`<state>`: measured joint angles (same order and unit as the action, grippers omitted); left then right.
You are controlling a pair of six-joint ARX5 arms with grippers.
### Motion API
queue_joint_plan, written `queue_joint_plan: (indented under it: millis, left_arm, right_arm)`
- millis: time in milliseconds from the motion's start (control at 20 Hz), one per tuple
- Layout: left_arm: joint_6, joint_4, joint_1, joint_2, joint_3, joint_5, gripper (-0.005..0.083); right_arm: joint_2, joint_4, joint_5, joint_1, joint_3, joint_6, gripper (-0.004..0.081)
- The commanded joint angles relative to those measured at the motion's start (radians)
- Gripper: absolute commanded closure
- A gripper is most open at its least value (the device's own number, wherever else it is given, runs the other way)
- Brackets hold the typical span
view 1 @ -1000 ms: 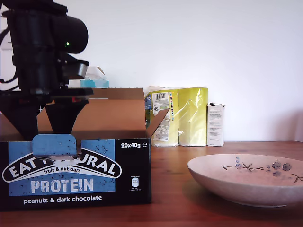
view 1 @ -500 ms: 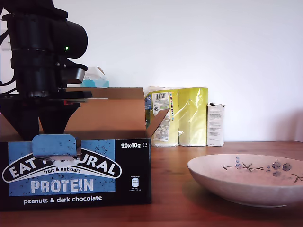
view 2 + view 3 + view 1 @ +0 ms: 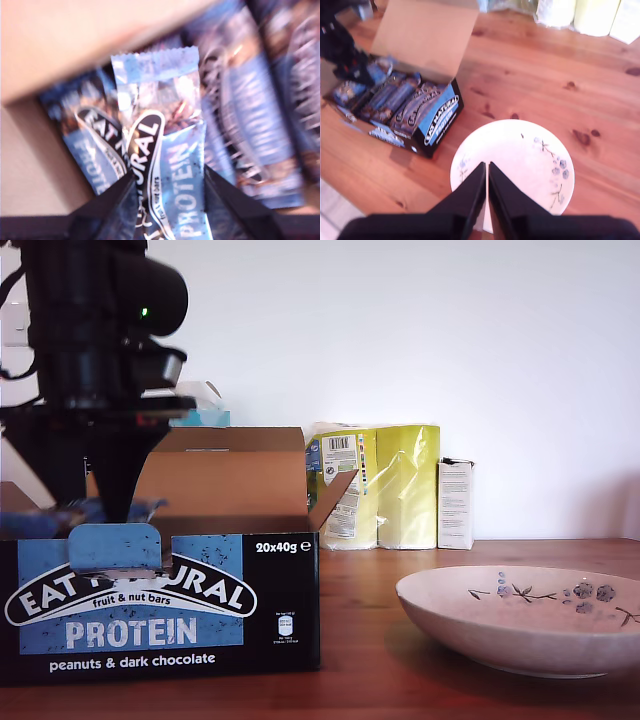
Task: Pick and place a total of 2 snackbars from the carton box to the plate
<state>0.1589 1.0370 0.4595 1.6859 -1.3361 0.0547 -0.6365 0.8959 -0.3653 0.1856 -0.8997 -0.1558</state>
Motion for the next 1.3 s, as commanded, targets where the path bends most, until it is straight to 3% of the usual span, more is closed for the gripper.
queue_joint_plan:
  millis: [0, 400, 800, 1250]
  left_arm:
    - [0.010, 0.006, 0.014, -0.055, -0.016, -0.005, 0.0578]
    - [0.029, -0.093, 0.141, -0.116, -0.047, -0.082, 0.0578]
    - [0.051, -0.430, 0.329, -0.116, -0.047, -0.126, 0.0578]
    - [0.015, -0.746, 0.455, -0.072, -0.047, -0.144, 0.0578]
  right_arm:
    - [0.016, 0.028, -0.015, 0.005, 0.002, -0.016, 0.0783]
    - [0.156, 0.163, -0.093, 0.005, 0.002, 0.001, 0.0783]
    - [0.261, 0.225, -0.080, 0.004, 0.002, 0.025, 0.0783]
    - [0.337, 0.269, -0.034, 0.004, 0.000, 0.027, 0.0783]
